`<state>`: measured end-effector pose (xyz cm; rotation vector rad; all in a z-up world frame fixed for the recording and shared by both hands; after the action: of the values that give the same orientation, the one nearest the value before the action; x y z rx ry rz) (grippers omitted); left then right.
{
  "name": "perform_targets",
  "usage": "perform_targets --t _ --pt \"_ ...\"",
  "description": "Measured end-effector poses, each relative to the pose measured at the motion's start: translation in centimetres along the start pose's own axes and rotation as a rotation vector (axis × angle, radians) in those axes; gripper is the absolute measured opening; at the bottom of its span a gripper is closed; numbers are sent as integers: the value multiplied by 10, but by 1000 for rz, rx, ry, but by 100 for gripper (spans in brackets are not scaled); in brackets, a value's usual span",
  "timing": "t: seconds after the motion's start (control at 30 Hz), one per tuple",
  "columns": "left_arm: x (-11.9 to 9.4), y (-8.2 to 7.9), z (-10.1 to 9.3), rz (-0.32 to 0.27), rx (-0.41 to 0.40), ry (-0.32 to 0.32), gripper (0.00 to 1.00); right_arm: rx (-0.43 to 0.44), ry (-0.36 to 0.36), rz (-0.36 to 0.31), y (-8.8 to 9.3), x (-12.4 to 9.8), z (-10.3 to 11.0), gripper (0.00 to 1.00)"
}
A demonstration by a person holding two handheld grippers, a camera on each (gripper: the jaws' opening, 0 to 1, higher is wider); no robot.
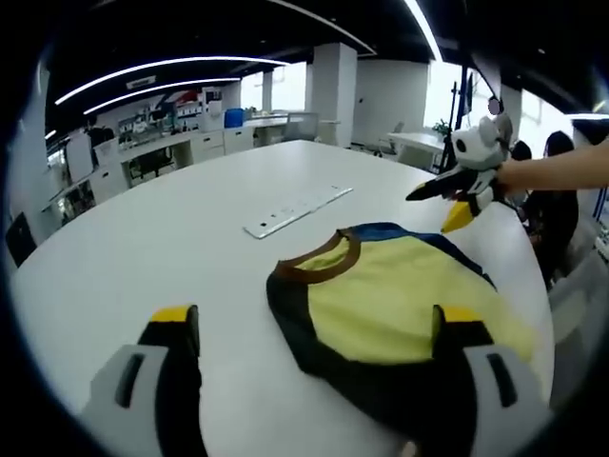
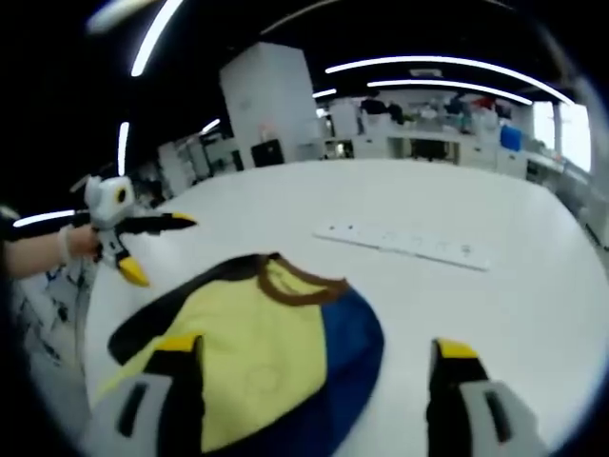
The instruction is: Fold the garment on the visible template until the final outline fits inside the template.
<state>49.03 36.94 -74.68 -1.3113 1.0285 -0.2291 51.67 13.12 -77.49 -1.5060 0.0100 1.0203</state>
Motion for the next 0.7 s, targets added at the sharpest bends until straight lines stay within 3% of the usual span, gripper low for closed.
perform_targets --t 0.23,0.3,0.47,0.53,0.7 --pt "-23 4 -20 -30 -16 -1 98 14 8 17 17 -27 0 99" --pt "-28 6 -26 -32 -15 -1 97 -26 17 36 27 -37 2 99" --pt "-39 9 -37 -50 -31 -6 95 14 27 33 35 -52 -3 99" --pt "-44 10 -44 -57 -31 -6 94 22 27 32 38 -59 -8 93" --pt "-57 16 -52 -66 -41 -8 92 33 28 31 50 -72 0 92"
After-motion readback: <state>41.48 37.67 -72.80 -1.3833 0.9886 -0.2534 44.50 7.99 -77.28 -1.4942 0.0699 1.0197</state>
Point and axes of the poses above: the point that each gripper's makers call its tool centre point, and the gripper's own axes: x roughly forward along the fingers, z roughly to its left, y roughly out of its underside, the point moved 1 cm from there along -x, roughly backward along the fingers, and after that the axes turned 5 degrees about y, right-handed, at the moved point
